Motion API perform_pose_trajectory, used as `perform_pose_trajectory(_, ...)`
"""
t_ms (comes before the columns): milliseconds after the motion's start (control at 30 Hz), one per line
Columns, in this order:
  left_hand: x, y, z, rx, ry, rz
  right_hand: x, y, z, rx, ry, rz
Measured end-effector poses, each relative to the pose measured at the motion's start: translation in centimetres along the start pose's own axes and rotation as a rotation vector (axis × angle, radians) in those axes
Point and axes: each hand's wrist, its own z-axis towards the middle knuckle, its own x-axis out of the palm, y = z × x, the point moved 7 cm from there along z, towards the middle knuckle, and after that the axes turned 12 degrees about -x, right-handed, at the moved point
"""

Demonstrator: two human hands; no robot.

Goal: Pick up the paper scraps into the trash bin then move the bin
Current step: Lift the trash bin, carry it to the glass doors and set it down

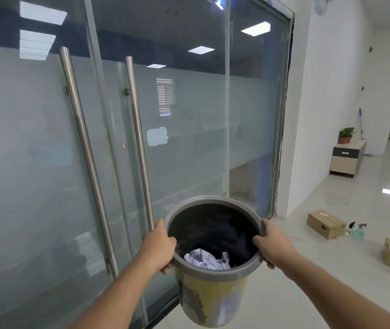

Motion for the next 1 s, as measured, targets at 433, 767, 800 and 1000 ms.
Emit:
perform_pose_trajectory(433, 11.4, 9.9, 11.4, -0.105, 0.056, -0.011, 10.5, -13.2, 6.4, 0.069, 0.001, -0.150)
perform_pose_trajectory(767, 34.9, 36.8, 14.4, -0.237, 0.251, 0.098, 29.7, -42.6, -3.6, 0.233, 0.042, -0.219)
perform_pose_trajectory(800, 37.3, 39.9, 14.5, -0.241, 0.260, 0.117, 31.9, -45.7, -5.1, 0.255, 0.047, -0.216)
perform_pose_trajectory(1000, 50.4, 57.0, 15.1, -0.273, 0.283, 0.149, 44.3, -61.5, -11.9, 0.320, 0.103, -0.210)
